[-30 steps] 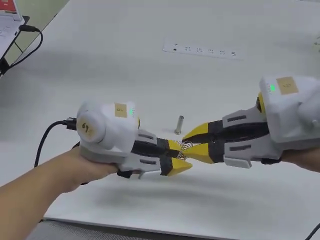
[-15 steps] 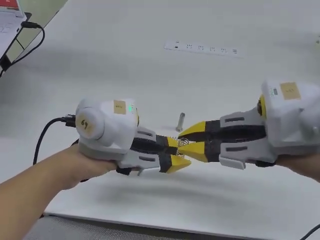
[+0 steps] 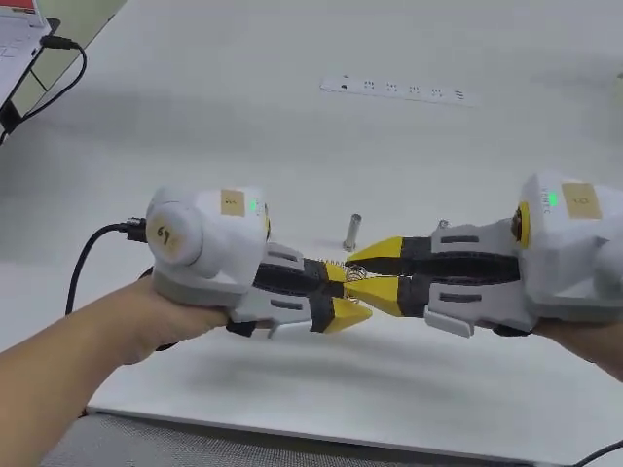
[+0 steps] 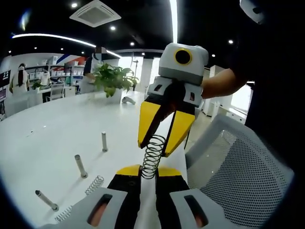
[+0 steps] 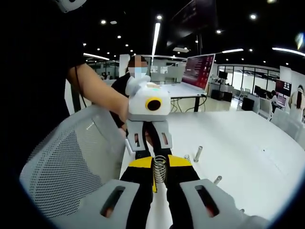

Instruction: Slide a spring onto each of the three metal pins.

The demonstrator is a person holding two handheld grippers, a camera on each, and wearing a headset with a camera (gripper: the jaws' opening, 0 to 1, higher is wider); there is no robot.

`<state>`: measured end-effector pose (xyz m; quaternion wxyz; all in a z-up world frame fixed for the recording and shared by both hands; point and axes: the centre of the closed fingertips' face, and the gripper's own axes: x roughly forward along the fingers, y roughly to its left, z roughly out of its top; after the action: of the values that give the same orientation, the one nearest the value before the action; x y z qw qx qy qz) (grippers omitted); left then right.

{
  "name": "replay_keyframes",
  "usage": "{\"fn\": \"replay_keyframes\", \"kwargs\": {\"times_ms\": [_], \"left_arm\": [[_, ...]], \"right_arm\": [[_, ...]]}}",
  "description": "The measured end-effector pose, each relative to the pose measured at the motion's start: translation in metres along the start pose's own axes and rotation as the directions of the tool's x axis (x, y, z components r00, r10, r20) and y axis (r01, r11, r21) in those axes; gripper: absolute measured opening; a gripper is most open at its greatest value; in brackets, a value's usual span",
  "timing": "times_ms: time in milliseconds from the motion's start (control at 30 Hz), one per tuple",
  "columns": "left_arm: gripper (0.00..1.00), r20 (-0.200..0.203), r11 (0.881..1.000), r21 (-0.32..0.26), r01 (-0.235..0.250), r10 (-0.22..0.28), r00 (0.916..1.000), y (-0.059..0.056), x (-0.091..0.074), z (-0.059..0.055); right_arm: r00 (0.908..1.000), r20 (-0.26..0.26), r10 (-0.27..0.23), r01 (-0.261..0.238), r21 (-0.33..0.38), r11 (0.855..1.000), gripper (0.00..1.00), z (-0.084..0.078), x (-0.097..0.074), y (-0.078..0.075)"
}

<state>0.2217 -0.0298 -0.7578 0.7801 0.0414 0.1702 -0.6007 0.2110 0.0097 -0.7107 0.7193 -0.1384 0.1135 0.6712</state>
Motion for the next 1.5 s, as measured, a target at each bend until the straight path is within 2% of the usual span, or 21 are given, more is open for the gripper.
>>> {"fn": "replay_keyframes", "kwargs": {"times_ms": [200,367,733,1233,1500], "left_arm": [[0.04,0.015,1.000,-0.014,-0.005,0.005,0.9999,0.000,-0.001,0.005],[0.04,0.013,1.000,-0.016,-0.013,0.014,0.9998,0.000,-0.002,0.004],[0.20,0.010,0.999,-0.022,-0.047,0.048,0.9988,0.004,-0.006,0.003],[0.33,-0.014,0.994,-0.003,-0.110,0.110,0.9939,0.021,-0.023,-0.002],[0.39,-0.015,0.988,-0.004,-0.154,0.154,0.9879,0.034,-0.040,-0.004]], "right_arm": [[0.9999,-0.006,-0.008,0.008,0.001,1.000,0.06,0.005,-0.001,-0.003],[0.9994,-0.035,-0.001,0.001,-0.020,1.000,0.06,0.005,0.001,-0.003],[0.9989,-0.045,-0.011,0.009,-0.030,1.000,0.07,0.005,0.000,-0.004],[0.9982,-0.035,-0.049,0.048,-0.032,0.998,0.07,0.007,-0.006,-0.013],[0.9974,-0.036,-0.063,0.062,-0.028,0.998,0.07,0.006,-0.010,-0.017]]}}
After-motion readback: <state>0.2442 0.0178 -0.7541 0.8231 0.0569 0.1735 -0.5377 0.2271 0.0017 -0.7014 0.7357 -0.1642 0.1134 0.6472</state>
